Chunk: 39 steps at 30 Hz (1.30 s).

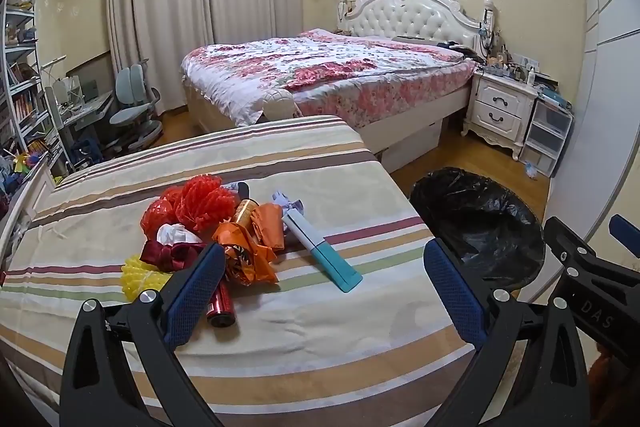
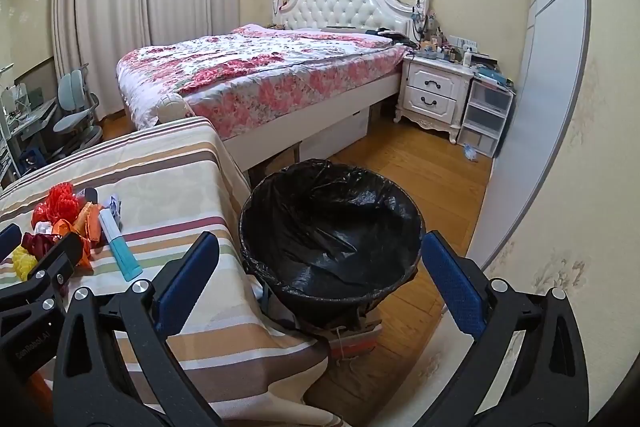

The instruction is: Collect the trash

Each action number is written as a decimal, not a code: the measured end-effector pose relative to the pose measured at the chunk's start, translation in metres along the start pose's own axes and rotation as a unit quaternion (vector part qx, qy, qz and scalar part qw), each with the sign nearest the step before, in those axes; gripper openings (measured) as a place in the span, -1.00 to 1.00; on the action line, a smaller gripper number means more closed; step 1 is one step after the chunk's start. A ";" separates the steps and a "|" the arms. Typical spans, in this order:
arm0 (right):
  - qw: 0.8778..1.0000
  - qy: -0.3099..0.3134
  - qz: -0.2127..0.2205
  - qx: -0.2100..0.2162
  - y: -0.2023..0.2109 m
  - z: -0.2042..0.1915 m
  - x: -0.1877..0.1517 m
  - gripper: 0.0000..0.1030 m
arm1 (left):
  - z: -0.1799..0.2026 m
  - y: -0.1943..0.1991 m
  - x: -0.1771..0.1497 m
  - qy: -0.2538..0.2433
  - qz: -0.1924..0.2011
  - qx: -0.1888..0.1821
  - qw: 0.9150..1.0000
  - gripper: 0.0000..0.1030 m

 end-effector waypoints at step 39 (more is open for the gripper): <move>1.000 -0.004 -0.004 -0.004 -0.001 0.010 -0.004 0.92 | 0.001 0.000 -0.002 -0.006 0.000 0.001 1.000 0.88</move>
Point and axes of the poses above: each gripper's, at about its wrist camera, not at the fingertips, and y roughly against the way its jaws point, z to its right, x to its top, the point moved 9 cm from there along -y, roughly the way its jaws point, and after that the axes turned 13 degrees about -z, right-handed, at the moved point
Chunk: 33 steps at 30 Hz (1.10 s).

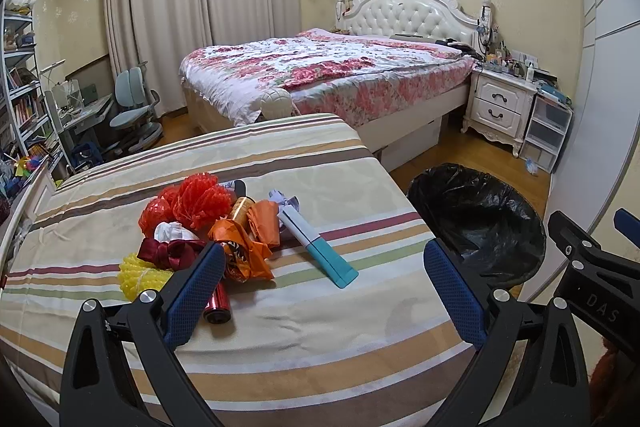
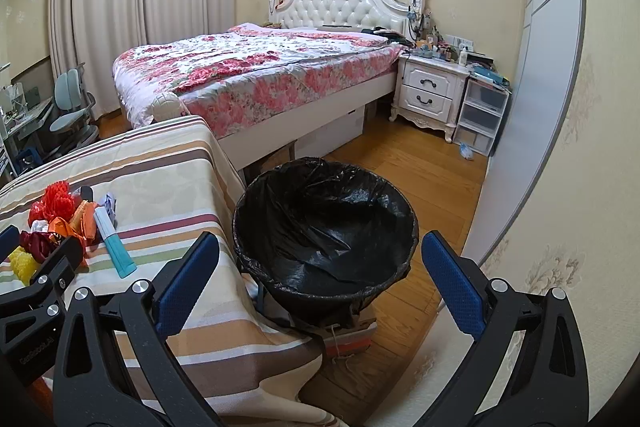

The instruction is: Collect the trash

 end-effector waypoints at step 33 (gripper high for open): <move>1.000 0.000 -0.004 -0.001 -0.003 0.002 -0.005 0.92 | 0.003 -0.002 -0.002 -0.001 -0.001 0.002 1.000 0.88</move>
Point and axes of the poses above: each gripper's, at about its wrist camera, not at the fingertips, and y roughly against the way its jaws point, z to its right, x to its top, the point moved 9 cm from there along -y, roughly the way its jaws point, and after that the axes turned 13 degrees about -z, right-handed, at the moved point
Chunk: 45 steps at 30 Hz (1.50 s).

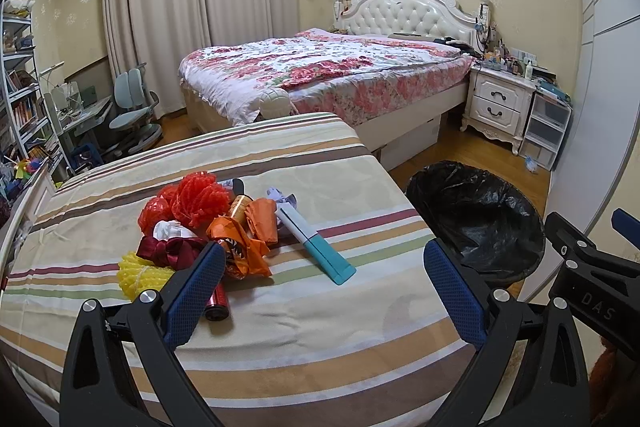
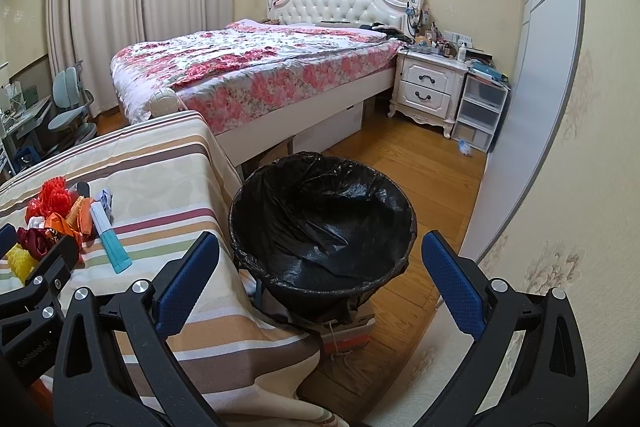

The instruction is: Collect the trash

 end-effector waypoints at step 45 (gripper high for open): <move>0.989 0.097 -0.080 0.078 -0.031 -0.136 -0.028 0.92 | -0.183 -0.038 -0.066 0.104 -0.105 0.096 0.984 0.88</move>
Point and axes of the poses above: each gripper's, at about its wrist camera, not at the fingertips, and y roughly against the way its jaws point, z to its right, x to its top, the point moved 9 cm from there along -y, roughly the way its jaws point, and after that the axes turned 13 degrees about -z, right-handed, at the moved point
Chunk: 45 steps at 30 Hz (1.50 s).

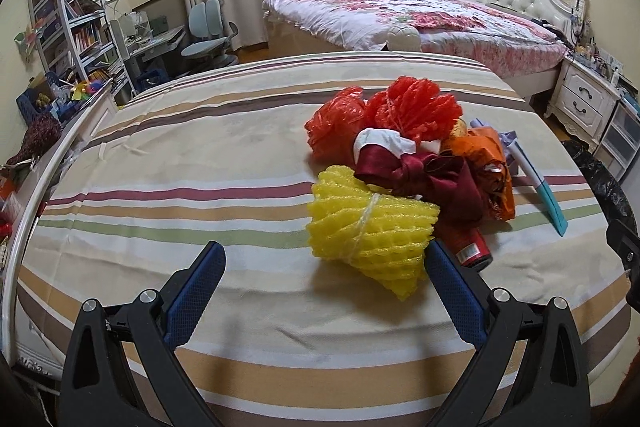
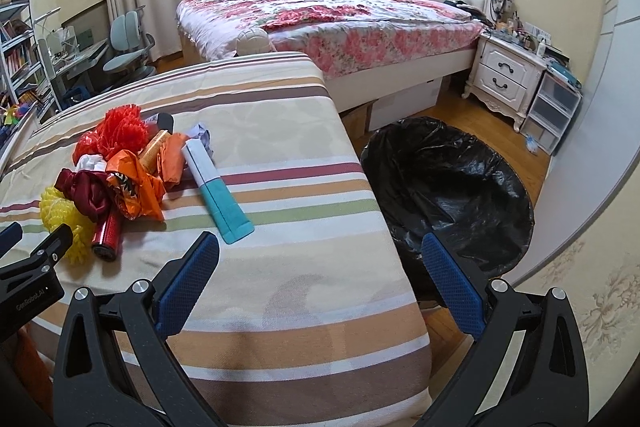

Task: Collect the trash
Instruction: 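Move the left tool toward the yellow foam net and close on it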

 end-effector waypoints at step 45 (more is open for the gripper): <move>1.000 0.012 -0.015 0.011 -0.011 -0.010 -0.011 0.92 | -0.026 -0.031 -0.005 0.027 -0.050 -0.039 0.998 0.25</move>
Point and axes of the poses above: each gripper's, at about its wrist camera, not at the fingertips, and y roughly against the way its jaws point, z to its right, x to its top, the point moved 9 cm from there along -y, roughly the way its jaws point, and after that the axes turned 13 degrees about -z, right-handed, at the moved point
